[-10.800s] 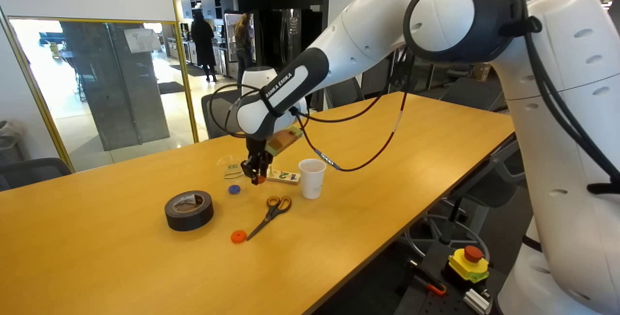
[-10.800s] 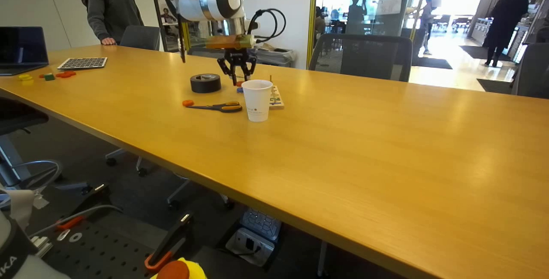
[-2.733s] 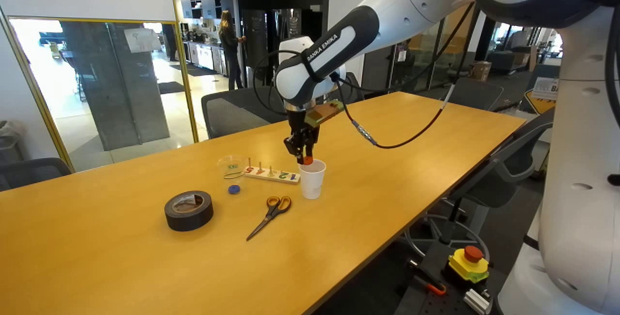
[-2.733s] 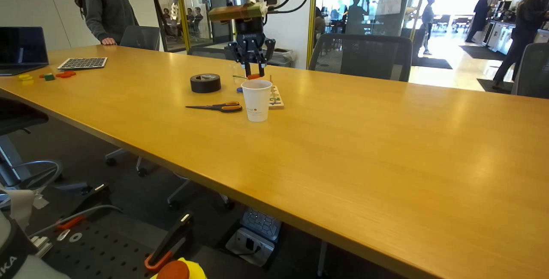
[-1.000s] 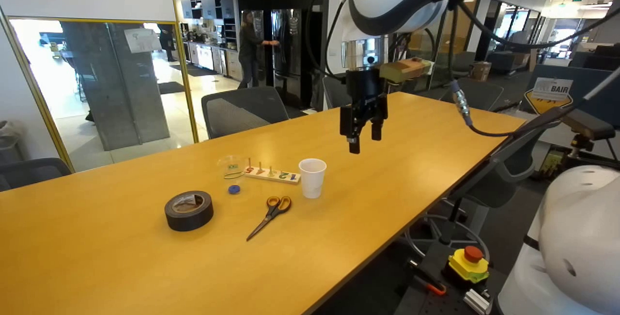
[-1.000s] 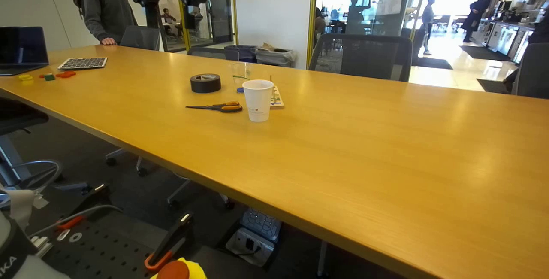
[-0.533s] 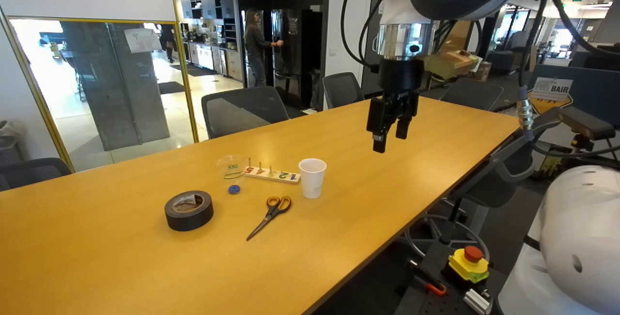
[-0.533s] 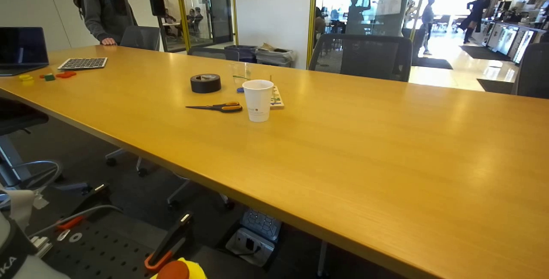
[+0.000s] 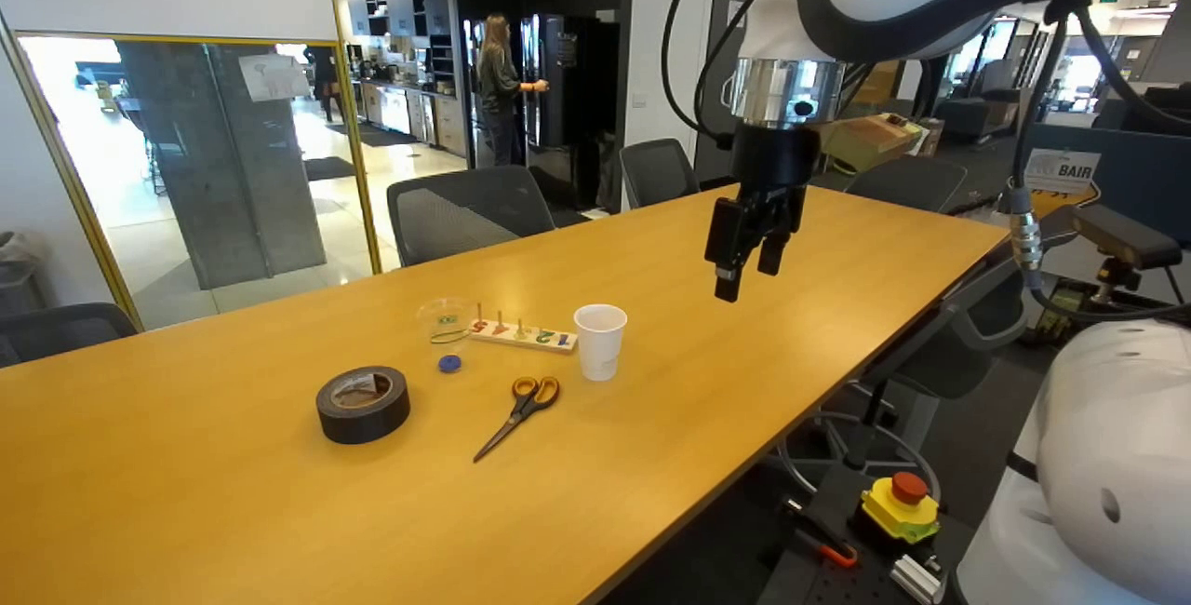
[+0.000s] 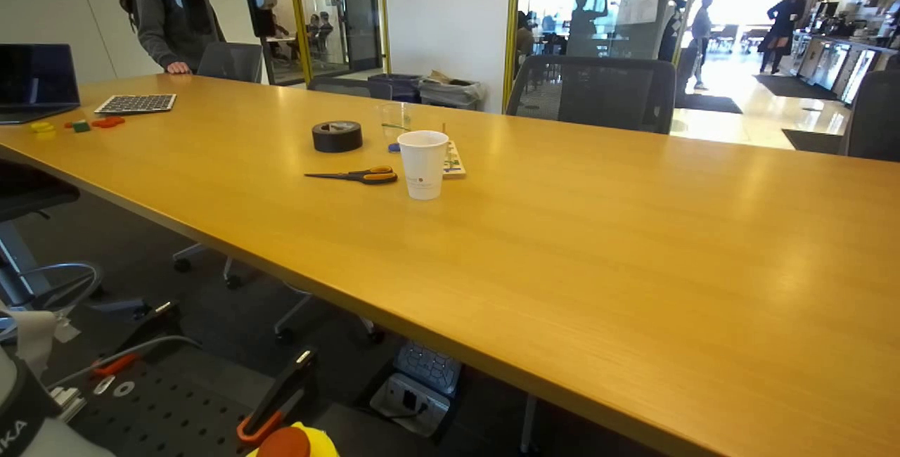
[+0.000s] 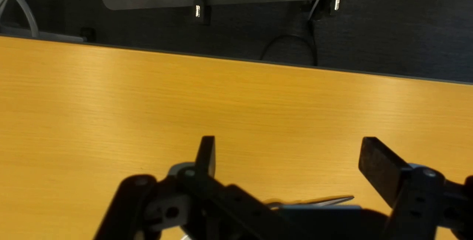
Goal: Put two round orange blocks in the white cup then put the round blue block in the clear cup, then put the remaining round orange blocks in the white cup
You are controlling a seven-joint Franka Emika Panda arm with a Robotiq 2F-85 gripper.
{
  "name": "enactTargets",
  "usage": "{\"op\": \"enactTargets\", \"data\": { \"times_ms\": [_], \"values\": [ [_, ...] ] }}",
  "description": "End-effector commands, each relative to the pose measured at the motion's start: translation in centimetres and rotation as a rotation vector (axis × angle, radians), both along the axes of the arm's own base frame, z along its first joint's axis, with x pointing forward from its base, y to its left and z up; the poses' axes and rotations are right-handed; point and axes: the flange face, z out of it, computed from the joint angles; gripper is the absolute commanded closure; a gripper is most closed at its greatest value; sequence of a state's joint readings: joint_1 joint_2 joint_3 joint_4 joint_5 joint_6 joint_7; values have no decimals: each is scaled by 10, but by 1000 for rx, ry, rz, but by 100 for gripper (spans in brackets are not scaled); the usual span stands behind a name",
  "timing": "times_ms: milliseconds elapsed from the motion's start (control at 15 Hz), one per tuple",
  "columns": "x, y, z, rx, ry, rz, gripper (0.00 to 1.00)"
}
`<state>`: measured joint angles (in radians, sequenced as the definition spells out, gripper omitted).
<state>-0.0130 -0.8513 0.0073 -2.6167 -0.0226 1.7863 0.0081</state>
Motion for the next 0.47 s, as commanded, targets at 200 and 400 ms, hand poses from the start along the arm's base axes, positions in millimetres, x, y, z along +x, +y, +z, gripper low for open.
{"op": "enactTargets", "data": {
  "times_ms": [200,400],
  "values": [
    [1,-2,-4,5,-5,-4,0],
    [1,-2,-3,6,-6,-4,0]
  ]
}}
